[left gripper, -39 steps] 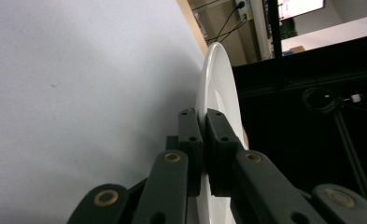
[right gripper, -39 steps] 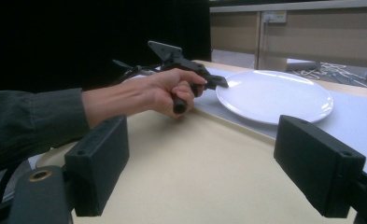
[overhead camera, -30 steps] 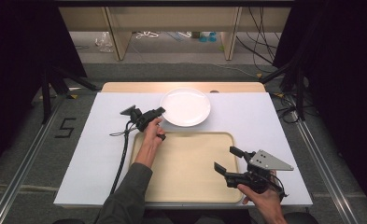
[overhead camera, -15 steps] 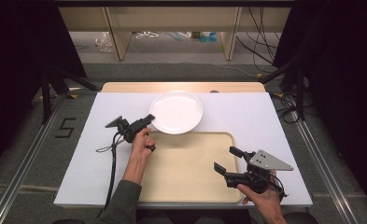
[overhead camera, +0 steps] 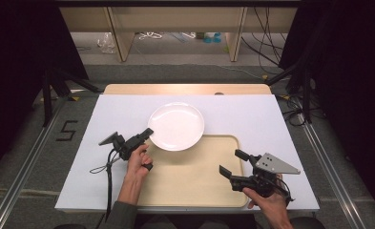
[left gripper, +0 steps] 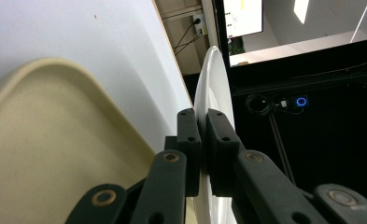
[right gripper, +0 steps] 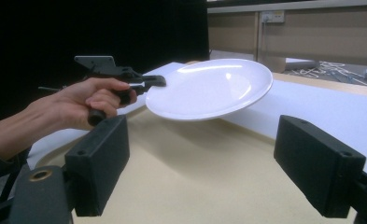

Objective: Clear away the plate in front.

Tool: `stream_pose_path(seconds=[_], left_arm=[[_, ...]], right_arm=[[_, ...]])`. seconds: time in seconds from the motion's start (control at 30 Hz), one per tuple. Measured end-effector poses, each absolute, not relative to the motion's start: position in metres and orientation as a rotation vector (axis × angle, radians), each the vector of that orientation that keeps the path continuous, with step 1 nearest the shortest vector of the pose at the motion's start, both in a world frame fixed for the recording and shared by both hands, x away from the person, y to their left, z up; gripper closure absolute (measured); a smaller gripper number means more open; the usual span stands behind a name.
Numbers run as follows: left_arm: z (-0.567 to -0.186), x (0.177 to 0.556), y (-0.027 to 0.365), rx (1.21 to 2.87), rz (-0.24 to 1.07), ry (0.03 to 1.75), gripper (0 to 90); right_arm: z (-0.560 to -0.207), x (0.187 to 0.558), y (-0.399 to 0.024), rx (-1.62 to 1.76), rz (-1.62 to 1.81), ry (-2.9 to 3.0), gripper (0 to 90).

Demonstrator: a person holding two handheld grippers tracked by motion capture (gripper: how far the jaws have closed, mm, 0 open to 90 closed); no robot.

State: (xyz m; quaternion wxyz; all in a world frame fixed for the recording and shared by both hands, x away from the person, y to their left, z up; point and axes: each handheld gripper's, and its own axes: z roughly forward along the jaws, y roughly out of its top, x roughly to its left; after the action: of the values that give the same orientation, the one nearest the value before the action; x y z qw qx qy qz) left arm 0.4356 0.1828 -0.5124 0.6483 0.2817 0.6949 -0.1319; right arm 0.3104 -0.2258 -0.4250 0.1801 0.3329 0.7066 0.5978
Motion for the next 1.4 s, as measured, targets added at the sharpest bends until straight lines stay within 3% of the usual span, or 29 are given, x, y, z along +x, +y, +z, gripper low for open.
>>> stream_pose_path(seconds=[0.8, 1.4], left_arm=[[-0.524, 0.371, 0.192, 0.632, -0.341, 1.592, 84.6], [-0.527, 0.336, 0.169, 0.702, -0.354, 1.619, 83.3]], right_arm=[[-0.424, 0.31, -0.228, 0.952, 1.672, 2.001, 19.1], [-0.424, 0.309, -0.229, 0.962, 1.655, 2.016, 19.1]])
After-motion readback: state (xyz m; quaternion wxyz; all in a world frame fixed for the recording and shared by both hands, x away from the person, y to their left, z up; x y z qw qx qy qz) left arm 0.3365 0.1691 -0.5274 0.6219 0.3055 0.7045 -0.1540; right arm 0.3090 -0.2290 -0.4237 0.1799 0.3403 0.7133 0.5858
